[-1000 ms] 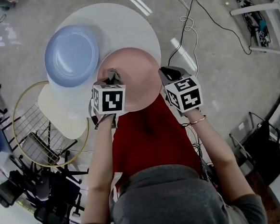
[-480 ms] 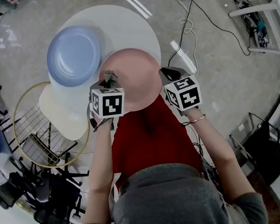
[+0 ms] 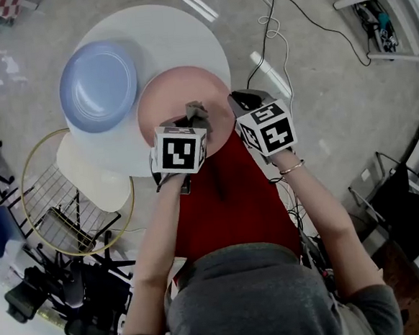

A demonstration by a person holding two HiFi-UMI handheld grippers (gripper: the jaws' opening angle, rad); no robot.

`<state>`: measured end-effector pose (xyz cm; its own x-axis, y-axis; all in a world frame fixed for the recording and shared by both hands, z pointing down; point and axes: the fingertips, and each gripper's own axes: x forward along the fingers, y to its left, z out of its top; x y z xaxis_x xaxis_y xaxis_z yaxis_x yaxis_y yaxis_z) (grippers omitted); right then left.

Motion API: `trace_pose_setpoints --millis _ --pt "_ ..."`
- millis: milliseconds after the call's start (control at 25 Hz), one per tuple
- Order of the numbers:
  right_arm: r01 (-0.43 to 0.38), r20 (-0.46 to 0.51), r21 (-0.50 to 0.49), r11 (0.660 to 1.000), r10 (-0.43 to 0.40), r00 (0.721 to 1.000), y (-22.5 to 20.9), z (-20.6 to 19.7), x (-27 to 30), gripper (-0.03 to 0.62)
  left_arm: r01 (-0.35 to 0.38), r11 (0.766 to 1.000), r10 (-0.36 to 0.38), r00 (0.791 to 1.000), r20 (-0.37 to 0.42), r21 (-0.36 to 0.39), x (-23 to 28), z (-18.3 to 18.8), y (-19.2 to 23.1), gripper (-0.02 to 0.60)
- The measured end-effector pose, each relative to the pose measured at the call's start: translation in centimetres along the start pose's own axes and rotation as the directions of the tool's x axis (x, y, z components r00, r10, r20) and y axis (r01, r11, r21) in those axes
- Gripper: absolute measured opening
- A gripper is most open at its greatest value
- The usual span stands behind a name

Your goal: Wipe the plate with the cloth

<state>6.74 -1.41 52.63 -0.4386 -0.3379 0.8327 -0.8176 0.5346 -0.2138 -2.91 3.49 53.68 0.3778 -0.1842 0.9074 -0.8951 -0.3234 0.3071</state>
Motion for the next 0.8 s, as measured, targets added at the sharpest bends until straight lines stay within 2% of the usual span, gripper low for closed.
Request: trace_pose_setpoints --millis 200,360,600,800 --pt "0.002 0.016 0.023 1.000 -0.002 1.000 -0.2 0.1 0.1 0.044 0.092 0.991 -0.088 0.995 -0.050 0.096 2.4 0.5 -4.8 0.037" --pt "0.003 0.025 0.027 1.000 -0.004 1.000 -0.3 0.1 0.0 0.044 0.120 0.983 -0.107 0.989 -0.099 0.141 2.8 -0.5 -6.1 0.037" --pt "0.000 0.030 0.035 0.999 -0.001 1.000 -0.5 0.0 0.0 0.044 0.137 0.975 -0.109 0.981 -0.160 0.172 2.2 -3.1 -5.6 0.037" --pt "0.004 0.022 0.008 1.000 -0.004 1.000 -0.5 0.1 0.0 0.044 0.112 0.985 -0.090 0.982 -0.168 0.128 1.6 -5.0 -3.6 0.037"
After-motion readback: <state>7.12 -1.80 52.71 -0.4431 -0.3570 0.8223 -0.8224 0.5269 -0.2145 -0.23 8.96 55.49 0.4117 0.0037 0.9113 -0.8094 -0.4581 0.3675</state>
